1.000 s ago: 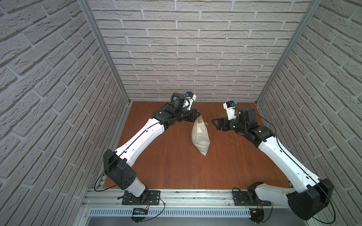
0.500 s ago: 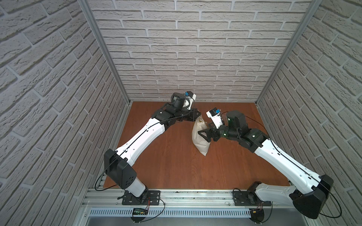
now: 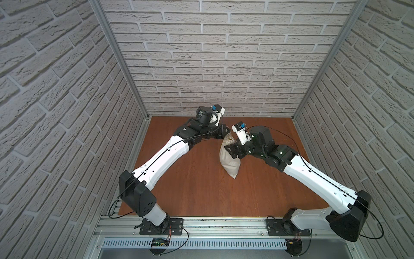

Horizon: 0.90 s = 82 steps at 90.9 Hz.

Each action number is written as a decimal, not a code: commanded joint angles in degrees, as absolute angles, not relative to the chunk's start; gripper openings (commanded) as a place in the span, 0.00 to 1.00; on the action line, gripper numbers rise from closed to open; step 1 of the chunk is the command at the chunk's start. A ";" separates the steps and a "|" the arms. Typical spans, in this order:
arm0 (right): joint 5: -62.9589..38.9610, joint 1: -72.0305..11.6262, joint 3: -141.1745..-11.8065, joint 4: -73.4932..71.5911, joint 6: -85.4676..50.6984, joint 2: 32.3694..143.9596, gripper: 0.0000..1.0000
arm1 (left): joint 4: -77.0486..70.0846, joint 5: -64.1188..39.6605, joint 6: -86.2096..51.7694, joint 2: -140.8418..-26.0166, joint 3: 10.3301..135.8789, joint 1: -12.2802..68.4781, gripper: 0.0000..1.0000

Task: Close the soil bag
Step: Pick up the soil bag from the center of the board.

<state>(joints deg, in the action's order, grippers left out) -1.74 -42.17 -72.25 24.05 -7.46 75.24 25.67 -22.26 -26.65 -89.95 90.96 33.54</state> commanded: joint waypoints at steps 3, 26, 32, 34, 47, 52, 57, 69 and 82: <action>0.71 -42.54 -73.73 21.65 -8.57 76.21 0.78 | 21.01 -22.50 -26.87 -89.15 93.64 34.17 0.00; -0.45 -42.54 -74.78 19.92 -9.90 78.39 0.67 | 21.54 -22.41 -26.73 -88.36 93.40 34.28 0.00; -0.84 -42.56 -74.94 19.51 -10.41 78.79 0.65 | 21.61 -22.32 -26.71 -88.17 93.34 34.28 0.00; -0.93 -42.57 -74.96 19.40 -10.51 78.94 0.64 | 21.58 -22.32 -26.65 -88.11 93.27 34.28 0.00; -1.44 -42.55 -74.88 18.71 -11.03 79.77 0.60 | 21.41 -22.57 -26.69 -88.23 93.50 34.29 0.00; -1.56 -42.52 -74.88 18.41 -11.07 80.08 0.58 | 21.36 -22.73 -26.70 -88.40 93.60 34.31 0.00; -1.58 -42.55 -74.82 18.15 -11.24 80.36 0.57 | 21.36 -22.85 -26.73 -88.50 93.60 34.28 0.00; -1.32 -42.54 -74.66 17.33 -11.49 81.01 0.50 | 21.40 -22.74 -26.73 -88.34 93.28 34.31 0.00; -1.02 -42.56 -74.95 17.06 -11.60 81.35 0.32 | 21.53 -22.72 -26.69 -88.34 92.99 34.29 0.00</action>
